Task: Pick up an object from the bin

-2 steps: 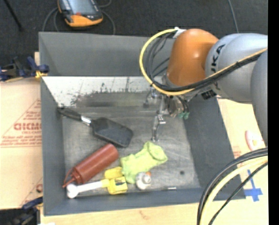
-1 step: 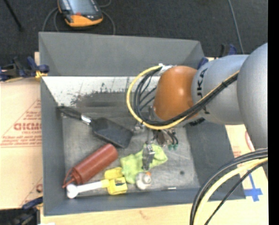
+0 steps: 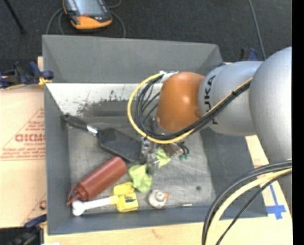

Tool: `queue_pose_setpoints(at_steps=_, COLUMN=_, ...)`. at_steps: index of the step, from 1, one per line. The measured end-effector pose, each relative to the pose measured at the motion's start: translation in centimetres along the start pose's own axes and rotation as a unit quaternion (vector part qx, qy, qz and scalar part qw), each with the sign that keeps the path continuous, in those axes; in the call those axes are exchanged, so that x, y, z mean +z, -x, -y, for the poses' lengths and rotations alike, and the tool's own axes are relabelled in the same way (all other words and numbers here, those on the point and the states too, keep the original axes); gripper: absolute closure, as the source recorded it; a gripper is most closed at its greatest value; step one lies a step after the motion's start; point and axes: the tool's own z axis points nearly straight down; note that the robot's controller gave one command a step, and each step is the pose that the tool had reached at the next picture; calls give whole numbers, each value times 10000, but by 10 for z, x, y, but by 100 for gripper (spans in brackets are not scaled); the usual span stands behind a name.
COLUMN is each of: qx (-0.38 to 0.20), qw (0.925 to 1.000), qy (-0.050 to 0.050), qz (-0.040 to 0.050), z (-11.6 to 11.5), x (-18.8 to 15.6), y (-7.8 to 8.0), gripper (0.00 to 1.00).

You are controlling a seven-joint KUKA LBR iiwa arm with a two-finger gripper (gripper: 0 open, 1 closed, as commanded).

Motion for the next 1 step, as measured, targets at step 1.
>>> queue_pose_setpoints(at_steps=1, qx=2, qw=10000, qy=1, qz=0, z=0, x=0, y=0, gripper=100)
